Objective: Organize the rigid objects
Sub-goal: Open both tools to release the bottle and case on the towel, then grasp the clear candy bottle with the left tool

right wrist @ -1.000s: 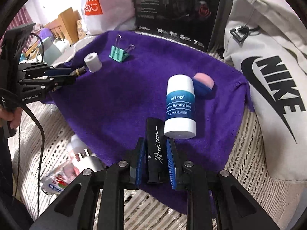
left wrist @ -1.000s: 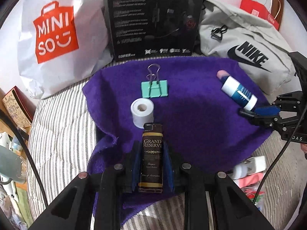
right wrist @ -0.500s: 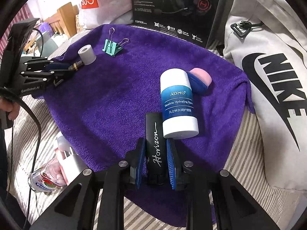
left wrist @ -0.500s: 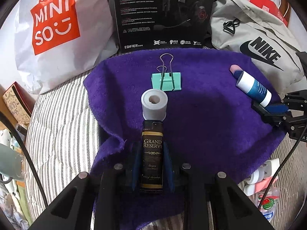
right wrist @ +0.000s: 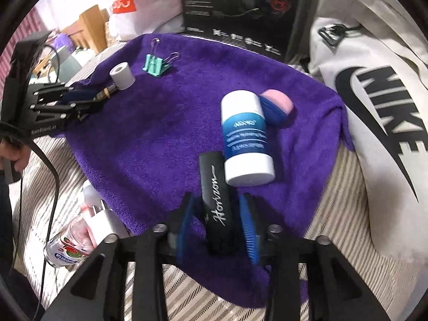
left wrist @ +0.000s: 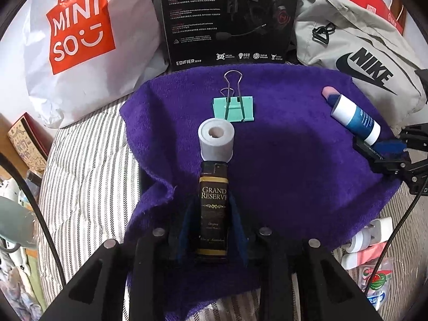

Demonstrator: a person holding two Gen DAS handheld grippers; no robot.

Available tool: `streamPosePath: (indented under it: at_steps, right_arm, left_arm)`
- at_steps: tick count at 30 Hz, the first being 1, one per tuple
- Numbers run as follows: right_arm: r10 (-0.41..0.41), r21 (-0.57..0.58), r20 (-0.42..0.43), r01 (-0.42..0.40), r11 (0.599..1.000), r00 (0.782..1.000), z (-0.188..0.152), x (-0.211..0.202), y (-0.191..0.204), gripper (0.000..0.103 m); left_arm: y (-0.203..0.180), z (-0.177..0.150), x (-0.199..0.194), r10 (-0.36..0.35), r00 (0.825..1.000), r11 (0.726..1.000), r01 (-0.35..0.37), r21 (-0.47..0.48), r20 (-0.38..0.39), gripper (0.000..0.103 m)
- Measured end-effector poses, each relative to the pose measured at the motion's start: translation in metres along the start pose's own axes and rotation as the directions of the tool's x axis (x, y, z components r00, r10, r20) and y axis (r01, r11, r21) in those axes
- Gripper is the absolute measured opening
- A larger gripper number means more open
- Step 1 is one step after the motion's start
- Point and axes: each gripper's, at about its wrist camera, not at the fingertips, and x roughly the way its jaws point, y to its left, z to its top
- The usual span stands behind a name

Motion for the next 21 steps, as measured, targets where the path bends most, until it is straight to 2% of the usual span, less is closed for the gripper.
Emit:
streamPosePath:
  at_steps: [4,8,9,11,14,17,21]
  right_arm:
    - [0.012,0.05,0.032,-0.014,0.999,0.999,-0.006,-0.019,-0.002,0.045]
    - [-0.013,0.087,0.095,0.005,0.996,0.995,-0.017,-0.049,0.002,0.061]
    - [-0.011,0.101,0.114,-0.001,0.995,0.993,-0.022,-0.058,0.003,0.062]
    - [-0.008,0.124,0.135,-0.009,0.992,0.991,-0.031,-0.071,0.006,0.063]
    - [-0.006,0.163,0.159,-0.02,0.986,0.987,-0.049,-0.085,0.011,0.067]
    - [-0.008,0.203,0.159,-0.025,0.979,0.987,-0.07,-0.092,0.015,0.067]
    - [-0.012,0.274,0.134,-0.026,0.961,0.991,-0.103,-0.096,0.019,0.067]
  left_arm:
    - [-0.003,-0.001,-0.005,0.001,1.0,1.0,-0.001,-0.003,-0.017,0.042]
    - [-0.007,-0.007,-0.032,0.014,1.0,1.0,-0.013,-0.022,0.027,0.058]
    - [-0.008,-0.009,-0.038,0.014,0.999,1.0,-0.013,-0.025,0.039,0.06]
    - [-0.014,-0.015,-0.055,-0.003,0.998,1.0,0.004,-0.019,0.058,0.062]
    - [-0.032,-0.03,-0.08,-0.046,0.995,0.999,0.046,-0.001,0.088,0.073]
    - [-0.056,-0.046,-0.096,-0.114,0.989,0.993,0.11,0.045,0.093,0.074]
    - [-0.086,-0.065,-0.102,-0.145,0.987,0.986,0.138,0.094,0.075,0.075]
